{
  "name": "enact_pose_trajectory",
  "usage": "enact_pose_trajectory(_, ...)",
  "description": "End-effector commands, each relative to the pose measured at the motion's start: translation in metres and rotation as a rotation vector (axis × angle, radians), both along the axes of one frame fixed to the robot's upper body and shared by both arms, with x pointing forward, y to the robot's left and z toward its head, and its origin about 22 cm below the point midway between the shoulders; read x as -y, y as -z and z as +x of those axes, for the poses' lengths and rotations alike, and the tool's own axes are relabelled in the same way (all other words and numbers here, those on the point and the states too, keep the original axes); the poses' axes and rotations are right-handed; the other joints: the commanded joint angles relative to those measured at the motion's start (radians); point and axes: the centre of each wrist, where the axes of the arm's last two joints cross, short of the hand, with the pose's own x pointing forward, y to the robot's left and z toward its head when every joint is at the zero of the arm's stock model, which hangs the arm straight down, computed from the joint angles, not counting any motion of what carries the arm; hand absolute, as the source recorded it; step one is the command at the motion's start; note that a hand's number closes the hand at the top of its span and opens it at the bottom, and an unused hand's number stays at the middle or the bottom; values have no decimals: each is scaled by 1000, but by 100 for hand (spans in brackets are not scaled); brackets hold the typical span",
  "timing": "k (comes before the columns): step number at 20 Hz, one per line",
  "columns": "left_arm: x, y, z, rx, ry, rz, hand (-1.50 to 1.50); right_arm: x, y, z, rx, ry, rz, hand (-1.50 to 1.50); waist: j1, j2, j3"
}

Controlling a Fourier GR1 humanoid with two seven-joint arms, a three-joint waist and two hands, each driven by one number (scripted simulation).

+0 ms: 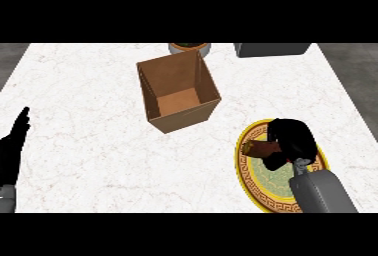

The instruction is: Pick the sweet potato from the plate and place it in the cardboard box

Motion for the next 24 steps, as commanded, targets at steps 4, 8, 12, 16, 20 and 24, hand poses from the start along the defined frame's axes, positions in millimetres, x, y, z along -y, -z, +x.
enact_pose_trajectory(4, 8, 5, -2, 1, 15, -5, 0, -33, -43, -57, 313, 295, 37, 150, 13, 6, -1)
enact_pose_trajectory(8, 10, -10, 16, 17, 42, -16, 0, -52, -90, -74, 551, 204, 8, 150, 39, 16, 0)
enact_pose_trajectory(12, 5, -6, 4, 20, 66, 9, 0, -82, -119, -88, 607, 152, 25, 150, 65, 20, 1)
enact_pose_trajectory(16, 15, -12, 11, 18, 81, -9, 0, -119, -135, -70, 589, 109, 127, 150, 79, 24, 2)
enact_pose_trajectory(20, 19, -24, 19, 35, 88, 1, 0, -130, -162, -38, 595, 104, 243, 150, 88, 25, 2)
enact_pose_trajectory(24, 24, 2, 26, 19, 86, 2, 0, -153, -174, -4, 610, 132, 334, 150, 86, 30, 1)
